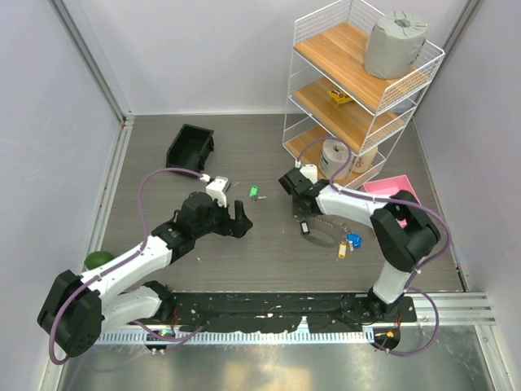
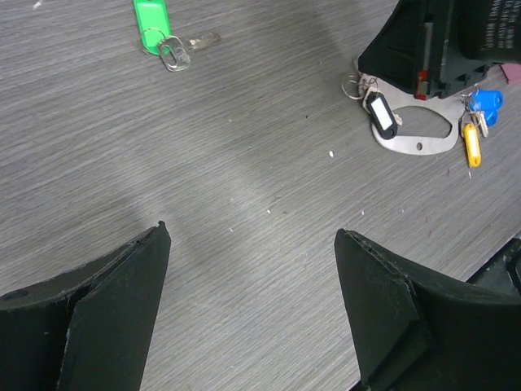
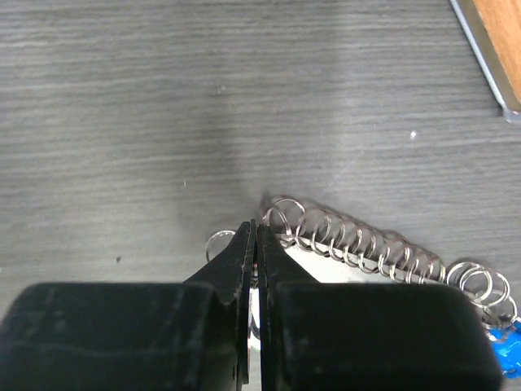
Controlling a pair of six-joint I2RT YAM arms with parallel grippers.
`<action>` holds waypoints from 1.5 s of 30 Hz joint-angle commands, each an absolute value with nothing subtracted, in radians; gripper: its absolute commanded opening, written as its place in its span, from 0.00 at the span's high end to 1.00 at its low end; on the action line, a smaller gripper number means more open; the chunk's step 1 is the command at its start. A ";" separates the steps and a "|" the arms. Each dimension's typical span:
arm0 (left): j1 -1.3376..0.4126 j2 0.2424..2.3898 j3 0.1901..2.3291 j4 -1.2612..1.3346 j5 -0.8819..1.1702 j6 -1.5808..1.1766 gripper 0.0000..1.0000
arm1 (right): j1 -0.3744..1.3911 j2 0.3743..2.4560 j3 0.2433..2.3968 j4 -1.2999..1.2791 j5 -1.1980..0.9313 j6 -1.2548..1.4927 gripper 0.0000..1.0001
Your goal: Remove the keys from the keyring
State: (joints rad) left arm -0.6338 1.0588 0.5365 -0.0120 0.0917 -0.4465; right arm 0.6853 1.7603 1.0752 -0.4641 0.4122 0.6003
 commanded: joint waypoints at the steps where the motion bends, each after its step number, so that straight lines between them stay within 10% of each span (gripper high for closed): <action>1: -0.632 1.091 0.580 0.046 0.164 -0.463 0.12 | 0.686 1.596 1.039 -0.462 0.377 0.601 0.95; 17: -0.689 1.108 0.620 0.334 0.406 -0.571 0.26 | 0.687 0.971 0.942 -0.474 0.163 0.568 0.95; 26: -0.753 0.991 0.601 0.370 0.419 -0.535 0.44 | 0.687 0.933 0.985 -0.540 0.118 0.693 0.94; 45: -0.974 0.956 0.522 0.601 0.184 -0.238 0.41 | 0.695 0.916 1.045 -0.552 0.055 0.767 0.95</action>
State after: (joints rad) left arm -0.9646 0.9703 0.5217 0.5095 0.2852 -0.3313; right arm 0.6876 0.9413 0.9829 -0.5854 0.0883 0.7666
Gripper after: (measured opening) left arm 0.565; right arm 0.063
